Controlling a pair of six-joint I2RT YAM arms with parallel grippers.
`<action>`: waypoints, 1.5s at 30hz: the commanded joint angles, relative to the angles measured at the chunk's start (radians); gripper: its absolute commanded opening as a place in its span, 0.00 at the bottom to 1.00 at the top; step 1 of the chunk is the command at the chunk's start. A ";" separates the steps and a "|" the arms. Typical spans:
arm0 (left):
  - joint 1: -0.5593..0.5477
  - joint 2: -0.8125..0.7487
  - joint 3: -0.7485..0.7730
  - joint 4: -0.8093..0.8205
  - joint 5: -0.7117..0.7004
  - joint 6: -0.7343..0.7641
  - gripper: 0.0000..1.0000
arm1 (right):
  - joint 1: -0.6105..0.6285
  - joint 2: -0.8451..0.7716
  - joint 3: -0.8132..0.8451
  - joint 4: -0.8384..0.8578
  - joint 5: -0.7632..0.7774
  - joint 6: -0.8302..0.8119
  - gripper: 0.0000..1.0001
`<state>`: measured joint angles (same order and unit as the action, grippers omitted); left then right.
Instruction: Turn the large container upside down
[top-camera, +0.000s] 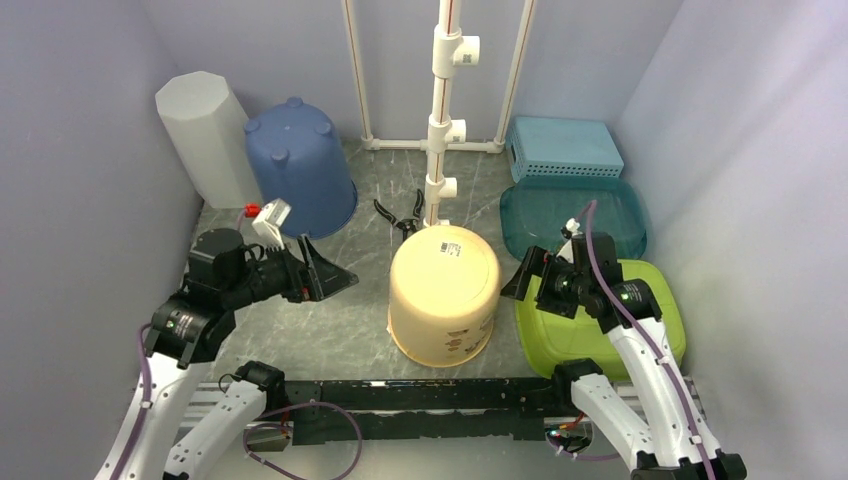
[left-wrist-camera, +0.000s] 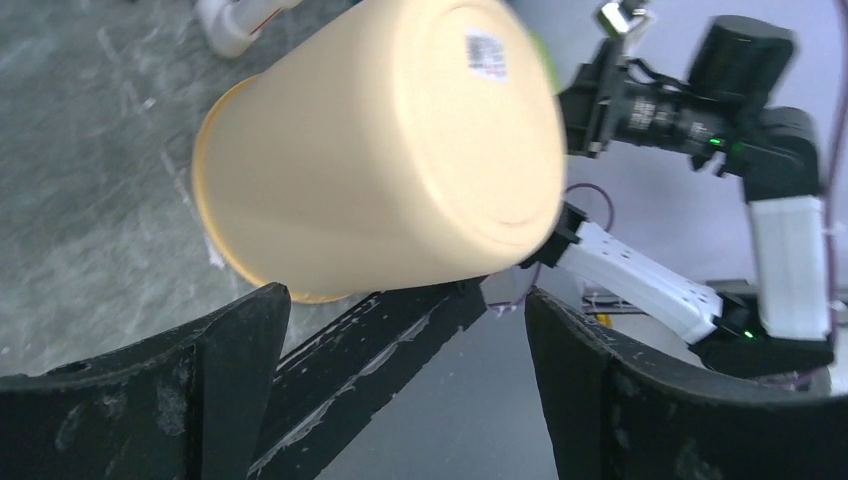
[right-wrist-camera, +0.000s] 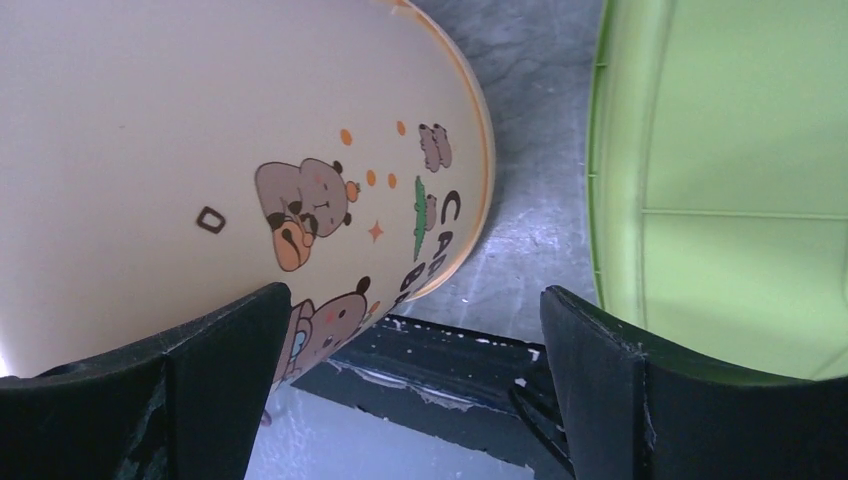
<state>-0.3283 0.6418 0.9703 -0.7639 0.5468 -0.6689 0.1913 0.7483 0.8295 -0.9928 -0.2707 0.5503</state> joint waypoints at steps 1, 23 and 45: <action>-0.002 0.018 0.134 0.085 0.114 0.013 0.93 | 0.000 -0.021 0.003 0.086 -0.108 -0.031 1.00; -0.002 0.047 0.283 -0.006 0.091 0.004 0.93 | 0.588 0.245 -0.004 0.464 0.042 0.368 0.81; -0.002 0.087 0.252 0.013 0.134 0.021 0.94 | 0.654 -0.025 -0.266 0.519 0.225 0.469 0.59</action>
<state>-0.3283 0.7116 1.2098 -0.7895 0.6407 -0.6685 0.8433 0.7345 0.6384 -0.6964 0.0166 0.9367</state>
